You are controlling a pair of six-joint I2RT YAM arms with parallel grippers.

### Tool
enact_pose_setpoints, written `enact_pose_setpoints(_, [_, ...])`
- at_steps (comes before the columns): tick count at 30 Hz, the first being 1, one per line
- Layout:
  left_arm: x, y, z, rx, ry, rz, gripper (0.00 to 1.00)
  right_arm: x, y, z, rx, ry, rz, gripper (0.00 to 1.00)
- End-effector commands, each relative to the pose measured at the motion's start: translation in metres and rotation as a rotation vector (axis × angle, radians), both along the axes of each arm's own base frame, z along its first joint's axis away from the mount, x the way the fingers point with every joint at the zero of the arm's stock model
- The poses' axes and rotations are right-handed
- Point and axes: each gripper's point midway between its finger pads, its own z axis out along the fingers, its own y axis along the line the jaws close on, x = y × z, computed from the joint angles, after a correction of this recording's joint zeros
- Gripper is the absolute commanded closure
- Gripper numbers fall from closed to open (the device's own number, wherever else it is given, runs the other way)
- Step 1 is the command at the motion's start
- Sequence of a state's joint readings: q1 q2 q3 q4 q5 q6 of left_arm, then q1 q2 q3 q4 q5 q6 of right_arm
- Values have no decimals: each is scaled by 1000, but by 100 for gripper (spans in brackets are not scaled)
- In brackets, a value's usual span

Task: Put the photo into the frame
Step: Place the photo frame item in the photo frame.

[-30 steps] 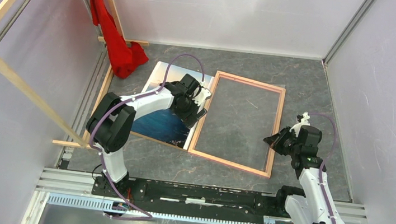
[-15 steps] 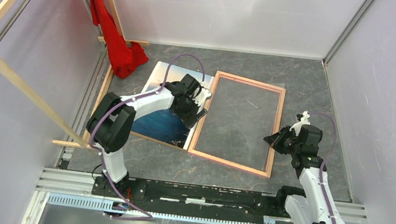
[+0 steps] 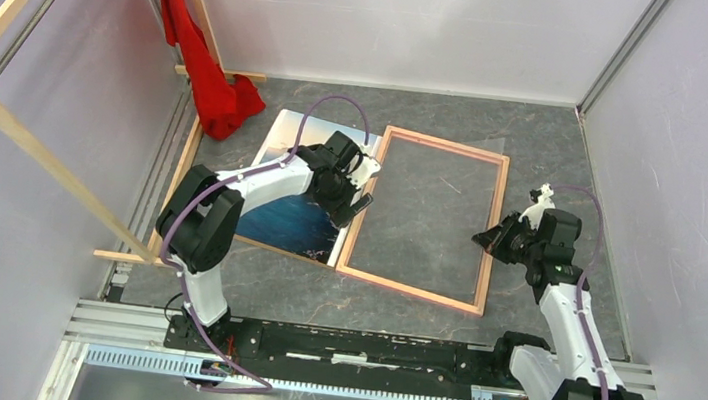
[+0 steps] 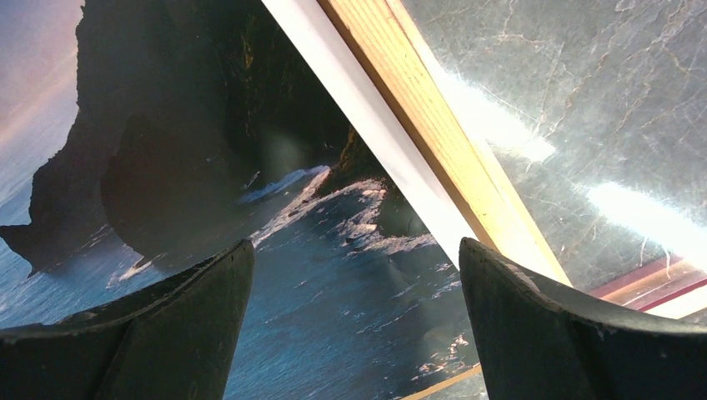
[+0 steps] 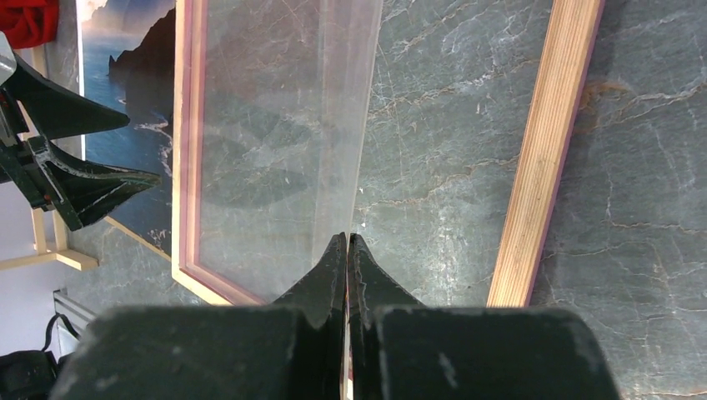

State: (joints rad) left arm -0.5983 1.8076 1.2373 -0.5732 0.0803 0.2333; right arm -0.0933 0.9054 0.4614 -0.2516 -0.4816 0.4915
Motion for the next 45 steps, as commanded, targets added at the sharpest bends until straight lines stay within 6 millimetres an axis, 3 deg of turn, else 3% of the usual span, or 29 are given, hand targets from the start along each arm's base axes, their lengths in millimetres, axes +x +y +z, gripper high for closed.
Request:
enact_pose_setpoints(1, [9, -8, 6, -8, -33, -44, 2, 20, -1, 34, -35, -122, 46, 100])
enact_pose_setpoints(10, [10, -11, 8, -8, -41, -52, 2, 29, 2, 57, -33, -170, 84, 100])
enact_pose_setpoints(17, [7, -11, 5, -5, -32, -55, 2, 23, 10, 49, 22, -150, 99, 100])
enact_pose_setpoints(34, [2, -20, -7, -17, 4, -81, 37, 13, 43, 76, 262, -219, 202, 100])
enact_pose_setpoints(45, [-7, -25, -8, -51, 34, -106, 43, 8, 50, 89, 360, -212, 208, 100])
